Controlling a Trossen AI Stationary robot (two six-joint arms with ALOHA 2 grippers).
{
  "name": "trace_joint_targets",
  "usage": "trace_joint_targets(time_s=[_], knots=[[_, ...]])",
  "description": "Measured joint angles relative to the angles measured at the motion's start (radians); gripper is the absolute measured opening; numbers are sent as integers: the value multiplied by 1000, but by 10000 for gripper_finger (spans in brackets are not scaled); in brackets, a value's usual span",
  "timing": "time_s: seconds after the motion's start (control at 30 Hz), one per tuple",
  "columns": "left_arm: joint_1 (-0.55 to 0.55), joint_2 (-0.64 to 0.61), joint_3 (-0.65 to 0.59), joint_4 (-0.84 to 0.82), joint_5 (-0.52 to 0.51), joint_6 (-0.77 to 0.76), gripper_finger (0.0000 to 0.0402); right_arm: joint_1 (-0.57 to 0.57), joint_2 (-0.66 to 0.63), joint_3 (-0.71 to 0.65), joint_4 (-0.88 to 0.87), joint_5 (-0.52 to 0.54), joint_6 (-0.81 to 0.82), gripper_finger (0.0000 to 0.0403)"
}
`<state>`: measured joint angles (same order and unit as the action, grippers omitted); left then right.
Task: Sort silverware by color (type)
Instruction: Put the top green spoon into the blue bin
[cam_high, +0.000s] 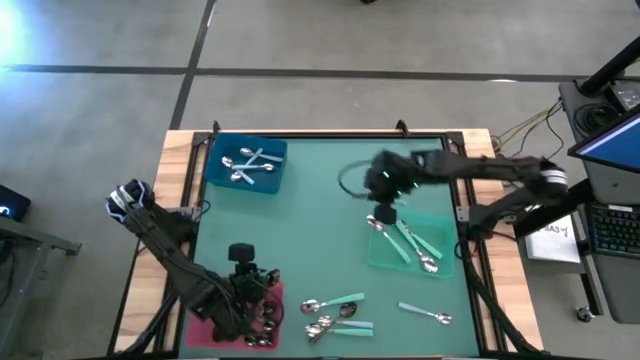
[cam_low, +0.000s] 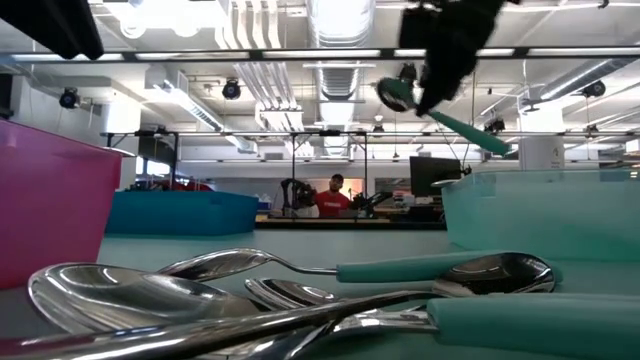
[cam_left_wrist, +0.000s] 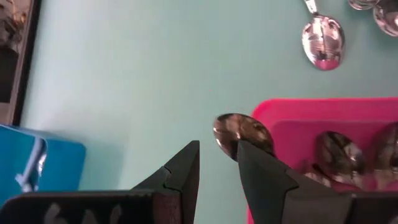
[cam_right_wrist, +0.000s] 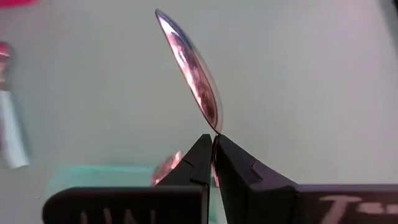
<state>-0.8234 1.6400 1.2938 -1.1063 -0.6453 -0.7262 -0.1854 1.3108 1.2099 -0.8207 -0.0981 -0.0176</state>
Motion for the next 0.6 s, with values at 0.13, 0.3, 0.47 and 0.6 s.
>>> trace_joint_targets(time_s=[0.13,0.3,0.47,0.6], knots=[[18,0,0,34,-2,45,94,78,-160,-207,121,117,141,8],[38,0,0,112,-2,112,94,160,-289,-388,273,128,290,8],[46,-1,0,182,-1,142,94,244,-352,-450,289,134,401,8],[45,-1,0,233,5,142,94,309,-353,-486,159,202,510,8]])
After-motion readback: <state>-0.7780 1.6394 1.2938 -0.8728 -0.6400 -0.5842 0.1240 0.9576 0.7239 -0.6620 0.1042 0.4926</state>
